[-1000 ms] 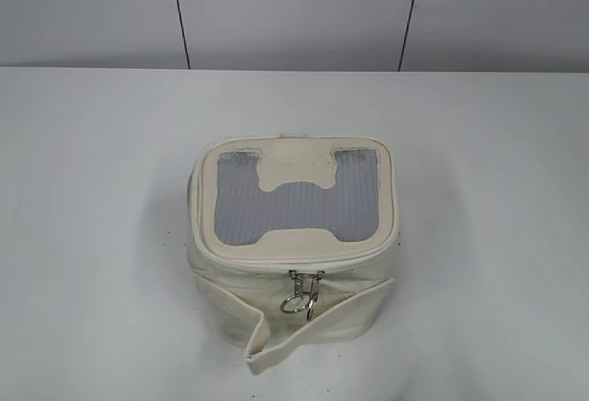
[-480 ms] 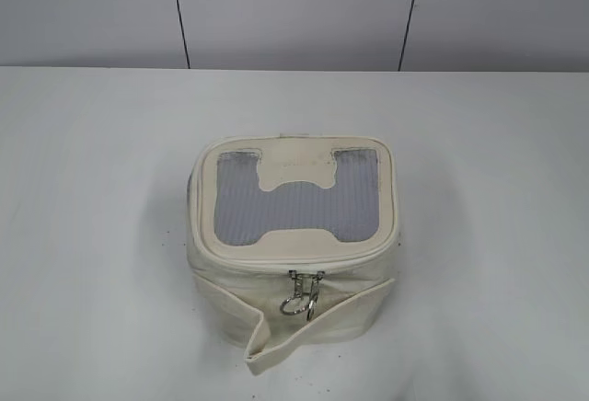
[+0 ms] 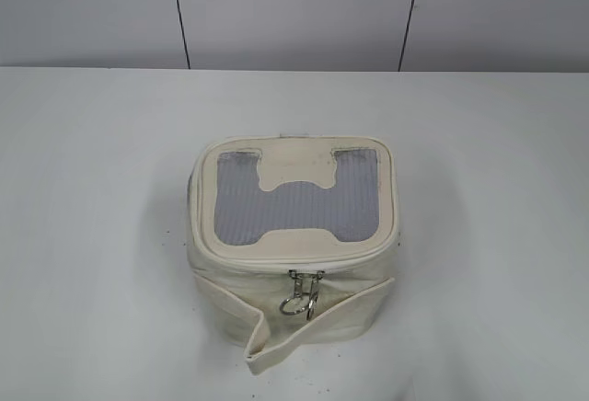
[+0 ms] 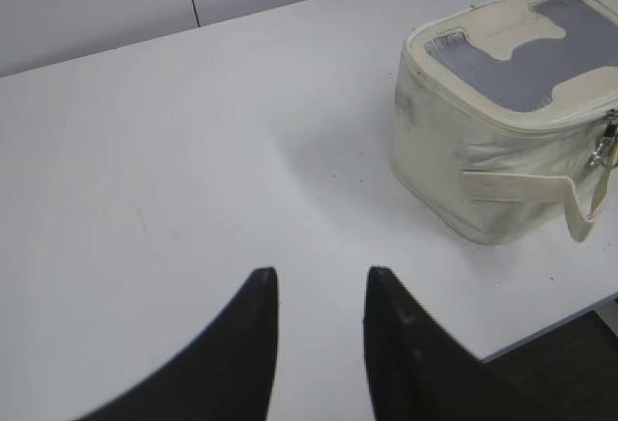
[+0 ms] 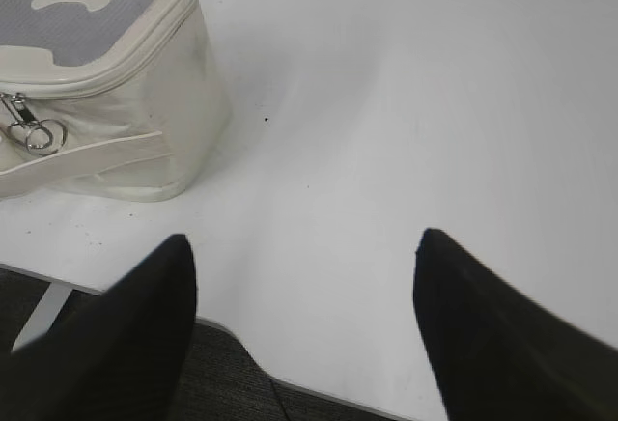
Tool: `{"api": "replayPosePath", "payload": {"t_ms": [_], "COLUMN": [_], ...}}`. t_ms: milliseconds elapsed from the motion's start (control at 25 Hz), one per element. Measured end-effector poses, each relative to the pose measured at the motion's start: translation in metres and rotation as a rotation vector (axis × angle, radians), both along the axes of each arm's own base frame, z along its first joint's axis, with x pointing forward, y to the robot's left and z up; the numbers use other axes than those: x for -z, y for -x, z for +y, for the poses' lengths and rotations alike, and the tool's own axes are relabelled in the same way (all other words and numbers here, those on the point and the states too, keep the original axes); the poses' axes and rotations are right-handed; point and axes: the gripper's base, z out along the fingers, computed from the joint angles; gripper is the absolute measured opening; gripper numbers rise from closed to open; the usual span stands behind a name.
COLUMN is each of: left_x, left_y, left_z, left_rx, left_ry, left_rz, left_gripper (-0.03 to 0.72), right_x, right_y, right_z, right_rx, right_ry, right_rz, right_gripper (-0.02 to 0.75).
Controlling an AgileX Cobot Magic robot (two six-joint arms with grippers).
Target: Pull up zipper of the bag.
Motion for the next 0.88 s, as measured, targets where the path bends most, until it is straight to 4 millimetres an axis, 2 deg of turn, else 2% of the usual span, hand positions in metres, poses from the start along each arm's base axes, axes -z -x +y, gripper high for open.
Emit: {"api": "replayPosePath", "payload": {"t_ms": [200,400,600,880], "left_x": [0.0,0.0,0.0,0.0002], "left_y": [0.0,-0.0005,-0.001,-0.0014], "left_z": [-0.0003,-0.0021,-0.0035,-0.0038], "left_rx": [-0.028,-0.181,-0.306,-0.335], "left_ry": [0.0,0.0,0.0,0.0], "left_rz": [0.0,0.0,0.0,0.0], "left_gripper": [0.237,0.237,0.237,0.237], "right_x": [0.0,-0.0002,-0.0004,-0.0005], "right_y": [-0.0001,-0.0009,-0.0011,-0.0012], "right_z": [0.0001,0.0021,0.0026,0.0029], "right_rx": [0.015,0.117,0.135,0.141], "right_ry": [0.0,-0.012,-0.016,-0.019], "right_rz": [0.0,0.001,0.0,0.0], "right_gripper": [0.547,0.547,0.547,0.547]}}
